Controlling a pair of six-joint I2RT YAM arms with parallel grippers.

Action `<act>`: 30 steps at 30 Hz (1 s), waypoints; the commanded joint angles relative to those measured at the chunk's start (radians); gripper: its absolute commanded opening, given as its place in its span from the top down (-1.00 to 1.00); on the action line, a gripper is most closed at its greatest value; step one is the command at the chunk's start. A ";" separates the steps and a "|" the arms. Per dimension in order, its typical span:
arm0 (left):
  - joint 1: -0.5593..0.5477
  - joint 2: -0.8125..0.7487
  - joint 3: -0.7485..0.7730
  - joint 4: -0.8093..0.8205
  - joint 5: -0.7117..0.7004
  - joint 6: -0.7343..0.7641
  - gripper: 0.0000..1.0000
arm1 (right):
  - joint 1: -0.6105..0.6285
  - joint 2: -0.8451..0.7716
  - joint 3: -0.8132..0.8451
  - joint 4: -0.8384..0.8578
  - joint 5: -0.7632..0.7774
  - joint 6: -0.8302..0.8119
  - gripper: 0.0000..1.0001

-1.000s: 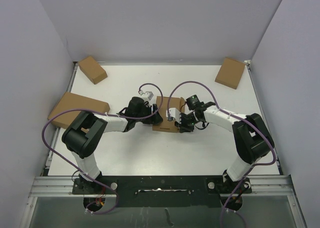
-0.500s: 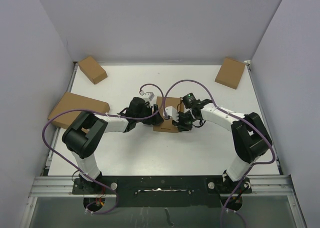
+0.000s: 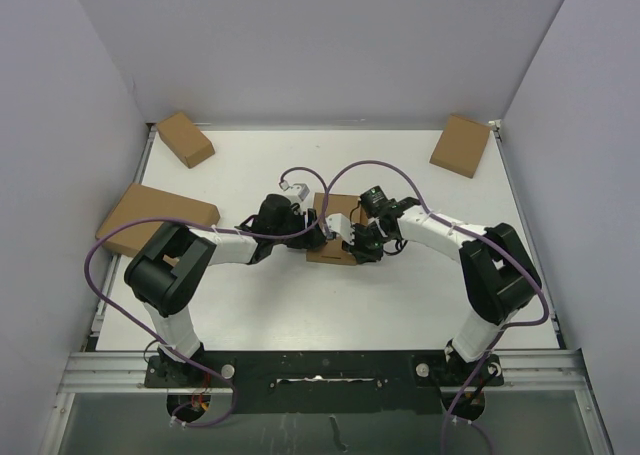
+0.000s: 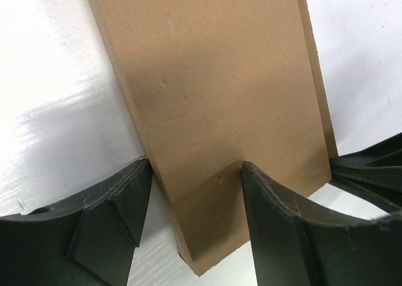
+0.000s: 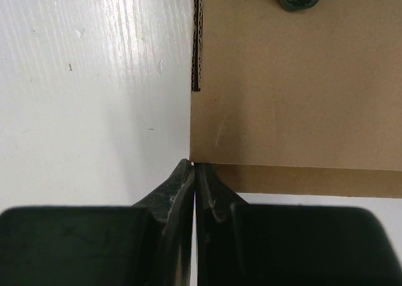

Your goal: Fold the paper box

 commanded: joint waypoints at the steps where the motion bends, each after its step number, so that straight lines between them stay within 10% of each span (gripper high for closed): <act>1: -0.034 -0.022 0.012 -0.036 0.061 0.015 -0.12 | 0.010 -0.016 0.052 0.051 -0.048 -0.020 0.93; 21: 0.010 -0.026 0.012 -0.052 0.083 0.020 -0.13 | -0.143 -0.159 0.039 -0.080 -0.212 -0.156 0.58; 30: 0.010 -0.024 0.017 -0.056 0.086 0.019 -0.13 | -0.360 -0.038 0.079 -0.040 -0.348 0.130 0.64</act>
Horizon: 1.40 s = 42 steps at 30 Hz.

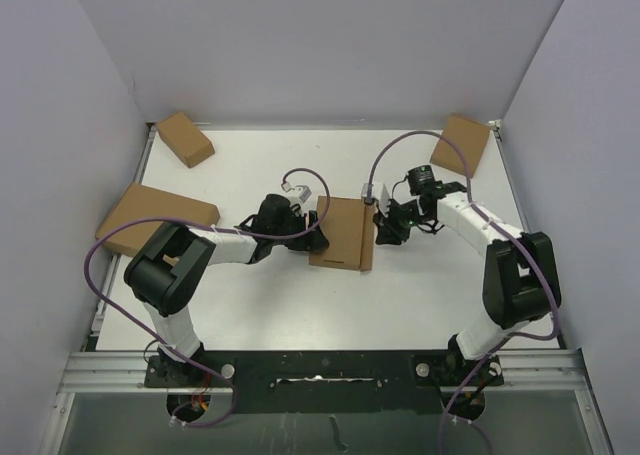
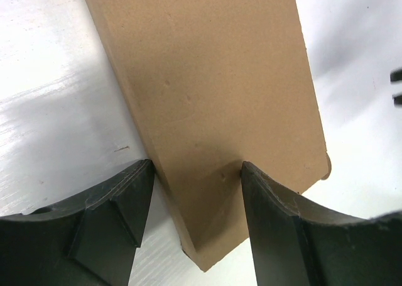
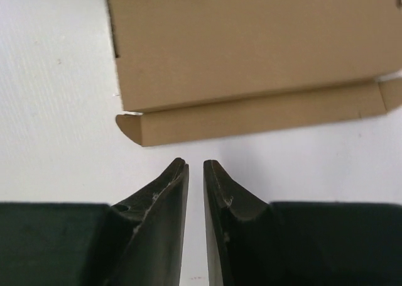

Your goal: Fold the paper box

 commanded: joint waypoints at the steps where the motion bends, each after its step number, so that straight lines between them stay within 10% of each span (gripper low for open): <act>1: 0.003 -0.024 0.017 -0.042 0.019 0.016 -0.13 | -0.119 0.076 0.060 0.041 -0.136 0.215 0.64; 14: 0.003 -0.015 0.023 -0.042 0.020 0.008 -0.13 | -0.235 0.222 0.040 0.101 -0.441 0.476 0.42; 18: 0.005 -0.022 0.020 -0.041 0.021 0.010 -0.13 | -0.223 0.059 -0.031 0.104 -0.458 0.191 0.31; 25: 0.007 -0.024 0.014 -0.028 0.036 0.020 -0.13 | -0.222 -0.378 -0.450 0.320 -0.499 -0.539 -0.70; 31: 0.008 -0.020 0.016 -0.025 0.038 0.016 -0.13 | -0.162 -0.243 -0.376 0.085 -0.423 -0.874 -0.32; 42: 0.008 -0.020 0.010 -0.014 0.045 0.011 -0.13 | -0.015 -0.140 -0.372 0.222 -0.223 -0.739 0.10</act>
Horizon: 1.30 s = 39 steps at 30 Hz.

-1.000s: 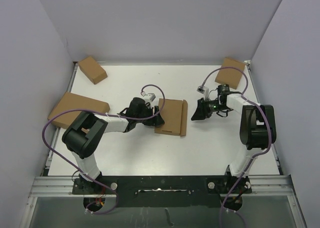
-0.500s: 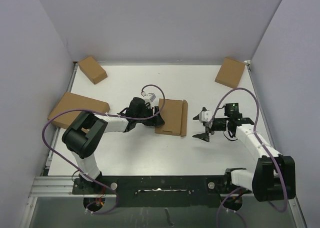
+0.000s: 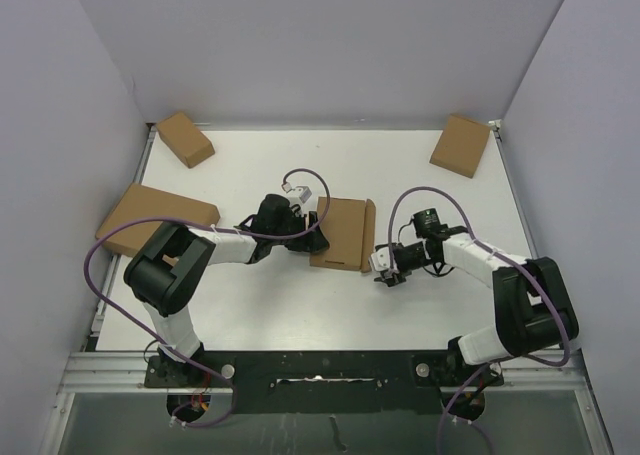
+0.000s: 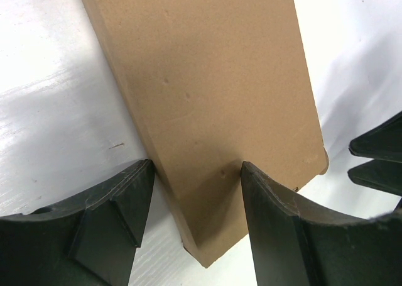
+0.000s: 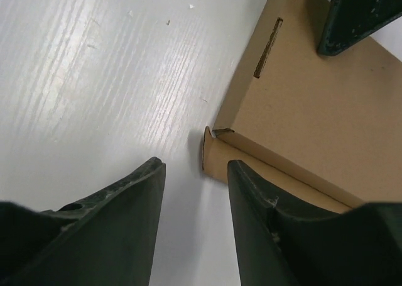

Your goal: Fold the paper box

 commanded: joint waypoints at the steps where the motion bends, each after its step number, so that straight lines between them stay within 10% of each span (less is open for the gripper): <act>1: 0.004 -0.020 0.010 -0.008 0.018 0.011 -0.13 | 0.020 0.034 0.029 0.057 0.060 0.000 0.13; 26: 0.002 -0.020 0.017 -0.009 0.026 0.009 -0.13 | 0.110 0.077 0.062 0.165 0.161 0.199 0.94; 39: 0.002 -0.022 0.015 -0.011 0.025 0.010 -0.13 | 0.118 0.117 0.137 0.102 0.185 0.305 1.00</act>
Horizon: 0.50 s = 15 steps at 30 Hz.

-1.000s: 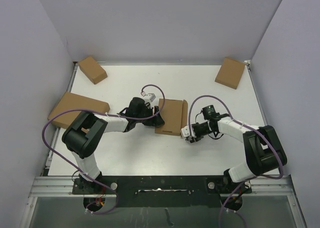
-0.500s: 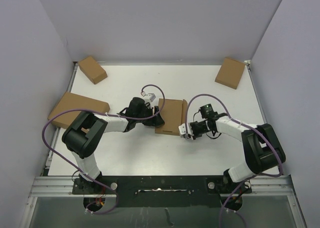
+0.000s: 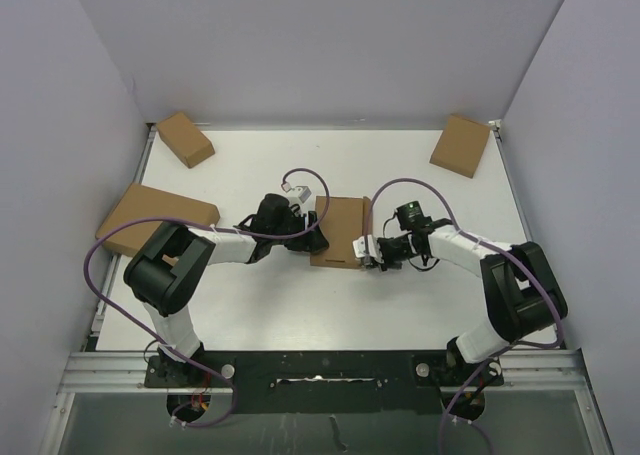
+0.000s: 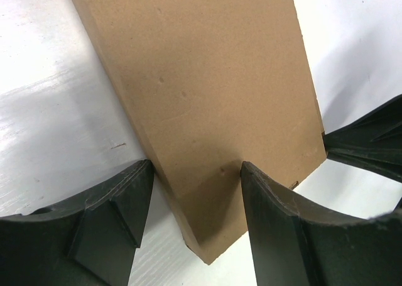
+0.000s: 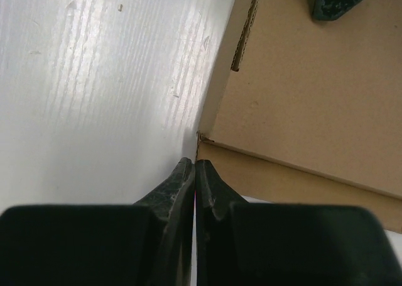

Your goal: Fold the paper box

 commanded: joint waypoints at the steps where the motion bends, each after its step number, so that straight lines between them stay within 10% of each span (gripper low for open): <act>1: 0.001 -0.021 0.016 -0.012 0.019 0.010 -0.12 | 0.008 0.023 0.074 -0.018 -0.005 0.049 1.00; 15: 0.016 -0.021 0.006 -0.018 0.017 0.003 -0.12 | -0.027 0.107 0.144 -0.138 -0.024 0.084 1.00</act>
